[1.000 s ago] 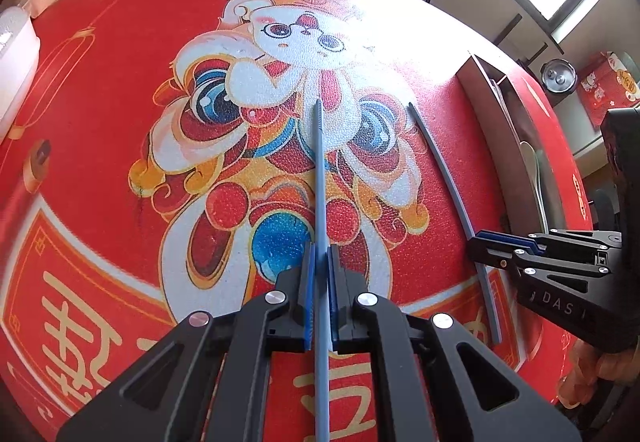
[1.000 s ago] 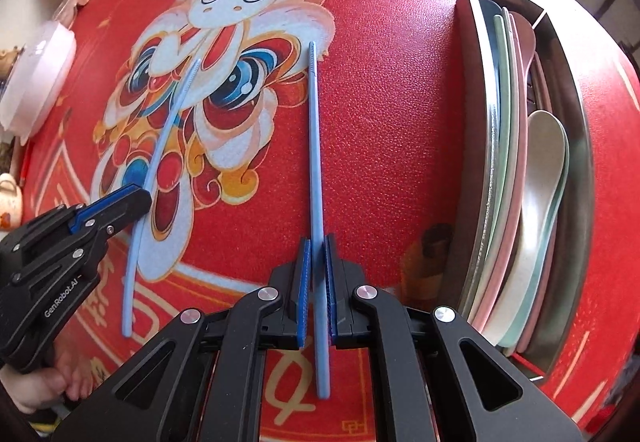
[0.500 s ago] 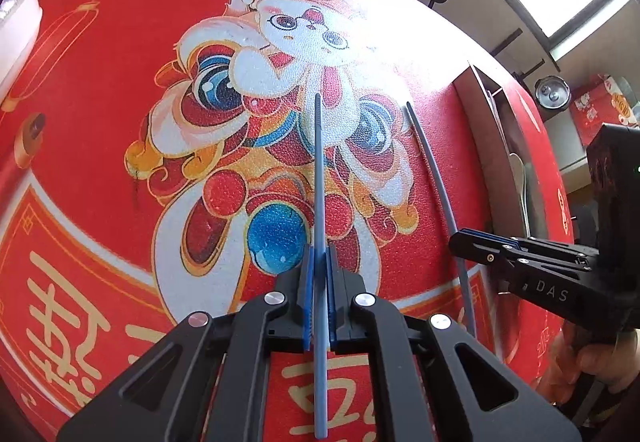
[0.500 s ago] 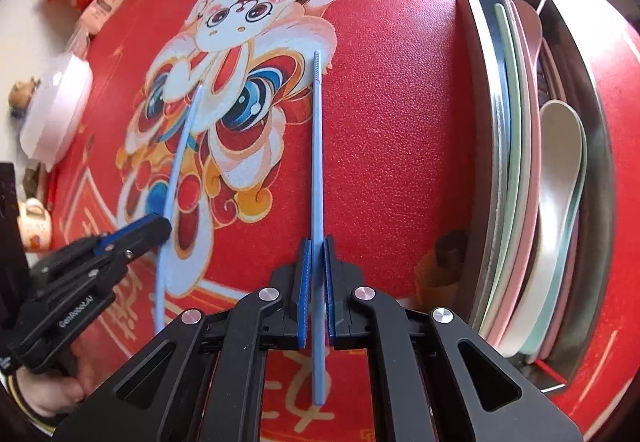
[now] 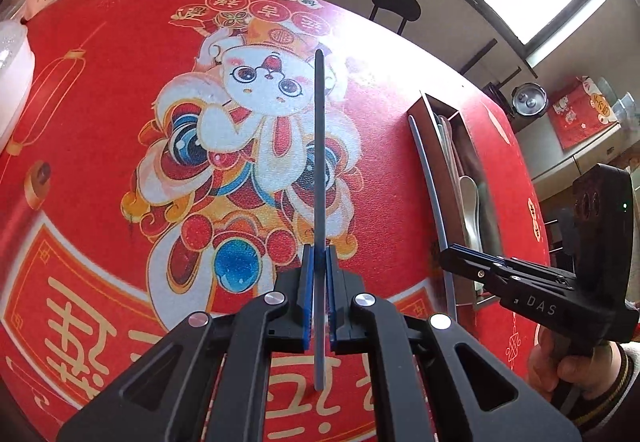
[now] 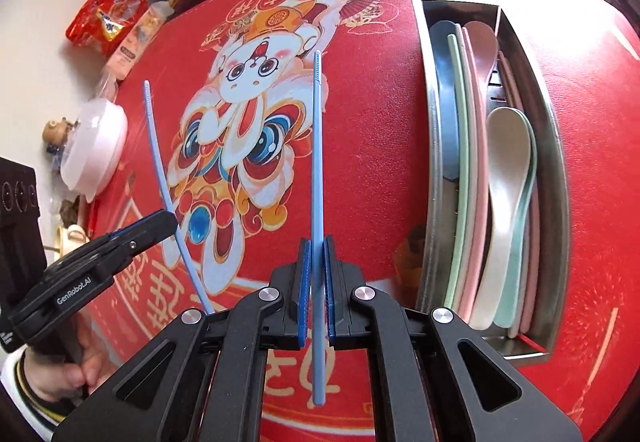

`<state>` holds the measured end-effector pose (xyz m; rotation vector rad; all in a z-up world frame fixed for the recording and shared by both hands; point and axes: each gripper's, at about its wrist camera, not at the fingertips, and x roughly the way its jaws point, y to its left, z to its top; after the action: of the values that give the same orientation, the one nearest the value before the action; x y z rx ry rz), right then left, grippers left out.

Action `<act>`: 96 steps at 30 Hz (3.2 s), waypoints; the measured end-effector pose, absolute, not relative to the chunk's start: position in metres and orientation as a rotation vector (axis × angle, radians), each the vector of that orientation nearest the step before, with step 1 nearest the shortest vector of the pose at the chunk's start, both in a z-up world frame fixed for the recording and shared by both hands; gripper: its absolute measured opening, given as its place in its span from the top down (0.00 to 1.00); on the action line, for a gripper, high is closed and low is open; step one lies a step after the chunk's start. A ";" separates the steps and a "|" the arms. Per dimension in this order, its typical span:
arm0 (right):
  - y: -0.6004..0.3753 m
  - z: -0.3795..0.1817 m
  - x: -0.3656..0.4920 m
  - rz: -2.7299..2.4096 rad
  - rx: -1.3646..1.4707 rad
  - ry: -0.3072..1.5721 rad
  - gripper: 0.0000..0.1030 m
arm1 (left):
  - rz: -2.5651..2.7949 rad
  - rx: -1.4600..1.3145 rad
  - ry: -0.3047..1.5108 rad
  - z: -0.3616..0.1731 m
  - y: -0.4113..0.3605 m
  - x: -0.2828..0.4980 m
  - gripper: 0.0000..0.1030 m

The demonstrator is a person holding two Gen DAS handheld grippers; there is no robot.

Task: Organize utensils
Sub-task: 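Lift both blue chopsticks with both tools and carry them toward the steel tray, then lower both blue chopsticks into the tray and open both tools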

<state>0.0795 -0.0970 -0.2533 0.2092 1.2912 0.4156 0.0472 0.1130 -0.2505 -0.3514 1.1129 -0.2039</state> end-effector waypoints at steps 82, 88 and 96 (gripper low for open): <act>-0.213 -0.253 0.120 0.258 0.265 1.175 0.94 | -0.483 -0.160 1.259 -0.250 -0.060 0.157 0.94; -0.211 -0.252 0.124 0.255 0.269 1.179 0.92 | -0.463 -0.142 1.249 -0.249 -0.057 0.160 0.94; -0.217 -0.226 0.120 0.233 0.265 1.138 0.92 | -0.425 -0.112 1.147 -0.215 -0.040 0.154 0.53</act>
<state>0.1201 -0.2172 -0.2265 0.2652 1.1384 0.2333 0.1538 -0.0395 -0.2147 -0.1116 1.1467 -0.4254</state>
